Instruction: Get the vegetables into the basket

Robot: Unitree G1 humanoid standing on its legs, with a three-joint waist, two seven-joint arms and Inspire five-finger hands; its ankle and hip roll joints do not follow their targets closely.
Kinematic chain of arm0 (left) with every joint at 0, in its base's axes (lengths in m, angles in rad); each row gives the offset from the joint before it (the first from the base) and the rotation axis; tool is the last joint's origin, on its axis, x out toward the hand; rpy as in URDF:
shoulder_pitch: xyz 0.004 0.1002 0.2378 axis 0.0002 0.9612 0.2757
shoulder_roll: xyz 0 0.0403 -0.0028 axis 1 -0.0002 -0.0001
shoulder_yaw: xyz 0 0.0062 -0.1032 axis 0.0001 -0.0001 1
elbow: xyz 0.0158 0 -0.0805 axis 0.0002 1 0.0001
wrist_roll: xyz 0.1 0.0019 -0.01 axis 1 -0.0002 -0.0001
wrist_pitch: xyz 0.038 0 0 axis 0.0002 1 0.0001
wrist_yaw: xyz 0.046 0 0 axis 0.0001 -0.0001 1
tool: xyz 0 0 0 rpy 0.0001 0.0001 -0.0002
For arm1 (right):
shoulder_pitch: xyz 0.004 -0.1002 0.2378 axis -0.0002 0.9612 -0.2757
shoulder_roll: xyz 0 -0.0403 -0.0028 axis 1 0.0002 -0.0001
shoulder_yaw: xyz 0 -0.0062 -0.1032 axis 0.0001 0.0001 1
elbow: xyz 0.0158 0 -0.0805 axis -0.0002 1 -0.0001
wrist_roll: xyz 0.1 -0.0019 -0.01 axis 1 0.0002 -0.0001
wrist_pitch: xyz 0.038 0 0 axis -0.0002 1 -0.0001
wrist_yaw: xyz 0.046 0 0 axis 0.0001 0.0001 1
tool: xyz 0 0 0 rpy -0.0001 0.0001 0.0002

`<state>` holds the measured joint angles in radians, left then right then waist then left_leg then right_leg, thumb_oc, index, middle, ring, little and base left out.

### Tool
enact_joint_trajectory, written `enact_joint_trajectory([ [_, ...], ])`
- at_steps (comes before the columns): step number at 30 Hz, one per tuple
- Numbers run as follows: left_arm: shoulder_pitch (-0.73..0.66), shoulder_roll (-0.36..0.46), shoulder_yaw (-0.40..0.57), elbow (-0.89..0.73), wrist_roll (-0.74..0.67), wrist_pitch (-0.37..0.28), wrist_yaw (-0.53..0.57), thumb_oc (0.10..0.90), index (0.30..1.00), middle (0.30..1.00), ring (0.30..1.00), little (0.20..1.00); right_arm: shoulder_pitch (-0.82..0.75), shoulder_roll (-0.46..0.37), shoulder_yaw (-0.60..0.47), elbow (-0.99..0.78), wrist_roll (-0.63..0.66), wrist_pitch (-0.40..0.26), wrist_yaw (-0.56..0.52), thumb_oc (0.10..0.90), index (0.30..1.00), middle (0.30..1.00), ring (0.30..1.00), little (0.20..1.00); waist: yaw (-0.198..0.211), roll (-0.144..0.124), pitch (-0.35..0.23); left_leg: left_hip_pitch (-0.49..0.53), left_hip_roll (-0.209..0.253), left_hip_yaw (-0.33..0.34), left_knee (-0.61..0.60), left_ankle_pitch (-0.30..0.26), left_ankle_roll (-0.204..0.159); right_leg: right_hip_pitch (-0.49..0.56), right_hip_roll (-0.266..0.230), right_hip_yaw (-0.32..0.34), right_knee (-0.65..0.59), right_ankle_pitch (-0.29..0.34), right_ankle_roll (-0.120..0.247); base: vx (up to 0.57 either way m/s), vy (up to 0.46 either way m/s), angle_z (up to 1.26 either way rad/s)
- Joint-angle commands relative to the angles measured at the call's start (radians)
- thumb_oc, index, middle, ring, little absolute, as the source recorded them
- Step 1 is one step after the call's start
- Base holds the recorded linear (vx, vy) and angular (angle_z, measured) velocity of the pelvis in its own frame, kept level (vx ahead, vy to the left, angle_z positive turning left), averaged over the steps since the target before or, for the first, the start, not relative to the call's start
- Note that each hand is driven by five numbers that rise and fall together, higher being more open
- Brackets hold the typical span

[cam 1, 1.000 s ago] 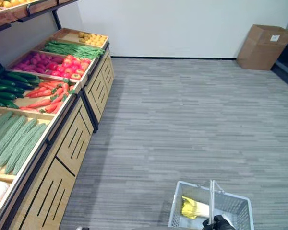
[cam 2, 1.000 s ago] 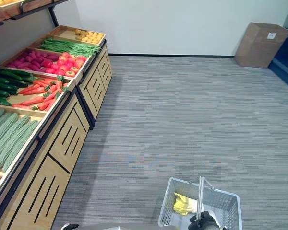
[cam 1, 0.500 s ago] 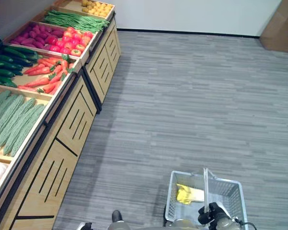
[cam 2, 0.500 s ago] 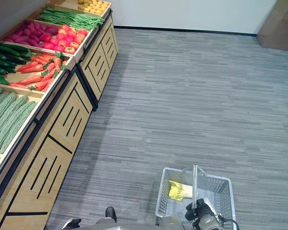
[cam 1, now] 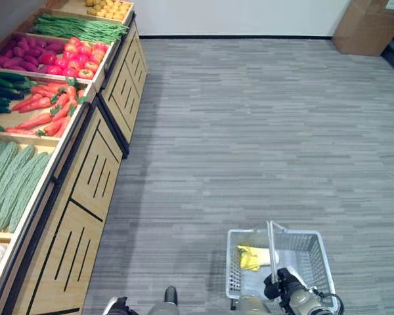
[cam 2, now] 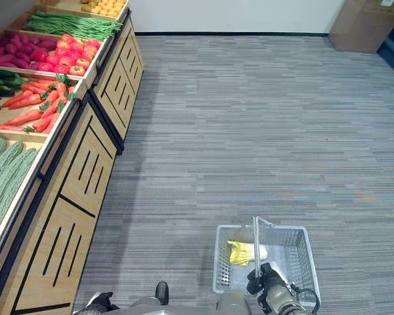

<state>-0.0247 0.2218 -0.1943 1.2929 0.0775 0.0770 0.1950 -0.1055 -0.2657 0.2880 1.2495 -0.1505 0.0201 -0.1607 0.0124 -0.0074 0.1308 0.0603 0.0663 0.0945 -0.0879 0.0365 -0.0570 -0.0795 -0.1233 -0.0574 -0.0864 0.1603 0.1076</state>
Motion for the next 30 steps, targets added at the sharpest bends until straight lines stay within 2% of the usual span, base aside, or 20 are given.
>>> enact_joint_trajectory([
  [1, -0.04, 0.008, 0.015, 0.035, 0.003, -0.016, 0.014, 0.9, 1.0, 1.0, 1.0, 1.0, -0.016, -0.011, 0.038, 0.025, -0.018, 0.011, 0.002, 0.4, 0.3, 0.3, 0.3, 0.3, -0.002, -0.005, -0.014, -0.089, -0.026, -0.024, 0.001, 0.031, -0.005, 0.056, 0.019, -0.042, 0.042, -0.102, 0.017, 0.02, 0.067, -0.08],
  [15, -0.046, 0.017, 0.018, 0.042, 0.018, -0.017, -0.002, 0.9, 1.0, 1.0, 1.0, 1.0, -0.023, -0.002, 0.03, 0.051, -0.026, 0.018, 0.018, 0.4, 0.3, 0.3, 0.3, 0.3, 0.013, -0.033, -0.019, -0.066, -0.068, -0.022, 0.027, -0.014, 0.036, 0.061, -0.018, 0.025, 0.062, -0.104, 0.039, 0.03, 0.078, -0.07],
  [19, -0.049, 0.028, 0.026, 0.04, 0.013, -0.018, -0.004, 0.9, 1.0, 1.0, 1.0, 1.0, -0.034, -0.01, 0.027, 0.047, -0.026, 0.021, 0.021, 0.4, 0.3, 0.3, 0.3, 0.3, 0.021, -0.048, -0.01, -0.091, -0.084, -0.026, 0.06, -0.035, 0.054, 0.031, -0.034, 0.049, 0.09, -0.097, 0.049, 0.02, 0.106, -0.06],
  [20, -0.053, 0.041, 0.036, 0.041, 0.01, -0.016, -0.008, 0.9, 1.0, 1.0, 1.0, 1.0, -0.049, -0.01, 0.023, 0.043, -0.022, 0.022, 0.025, 0.4, 0.3, 0.3, 0.3, 0.3, 0.031, -0.067, 0.003, -0.106, -0.092, -0.011, 0.078, -0.051, 0.07, -0.001, -0.037, 0.059, 0.129, -0.087, 0.064, 0.03, 0.101, -0.12],
  [24, -0.056, 0.05, 0.044, 0.039, 0.006, -0.015, -0.009, 0.9, 1.0, 1.0, 1.0, 1.0, -0.052, -0.01, 0.018, 0.04, -0.014, 0.022, 0.027, 0.4, 0.3, 0.3, 0.3, 0.3, 0.037, -0.074, 0.014, -0.106, -0.1, -0.012, 0.09, -0.063, 0.083, -0.023, -0.035, 0.068, 0.177, -0.087, 0.067, 0.05, 0.098, -0.18],
  [26, -0.057, 0.055, 0.047, 0.036, 0.0, -0.014, -0.008, 0.9, 1.0, 1.0, 1.0, 1.0, -0.054, -0.009, 0.019, 0.035, -0.01, 0.023, 0.028, 0.4, 0.3, 0.3, 0.3, 0.3, 0.036, -0.081, 0.023, -0.104, -0.102, -0.014, 0.089, -0.065, 0.088, -0.036, -0.034, 0.072, 0.192, -0.082, 0.069, 0.07, 0.061, -0.26],
  [27, -0.067, 0.06, 0.043, 0.034, 0.0, -0.013, -0.011, 0.9, 1.0, 1.0, 1.0, 1.0, -0.056, -0.011, 0.018, 0.031, -0.005, 0.023, 0.03, 0.4, 0.3, 0.3, 0.3, 0.3, 0.034, -0.09, 0.028, -0.099, -0.111, -0.021, 0.074, -0.065, 0.089, -0.053, -0.033, 0.074, 0.178, -0.052, 0.069, 0.08, 0.058, -0.37],
  [30, -0.079, 0.066, 0.042, 0.033, -0.004, -0.014, -0.008, 0.9, 1.0, 1.0, 1.0, 1.0, -0.063, -0.013, 0.018, 0.031, 0.001, 0.023, 0.028, 0.4, 0.3, 0.3, 0.3, 0.3, 0.025, -0.088, 0.032, -0.103, -0.11, -0.033, 0.064, -0.066, 0.089, -0.089, -0.013, 0.098, 0.158, -0.023, 0.065, 0.07, 0.005, -0.11],
])
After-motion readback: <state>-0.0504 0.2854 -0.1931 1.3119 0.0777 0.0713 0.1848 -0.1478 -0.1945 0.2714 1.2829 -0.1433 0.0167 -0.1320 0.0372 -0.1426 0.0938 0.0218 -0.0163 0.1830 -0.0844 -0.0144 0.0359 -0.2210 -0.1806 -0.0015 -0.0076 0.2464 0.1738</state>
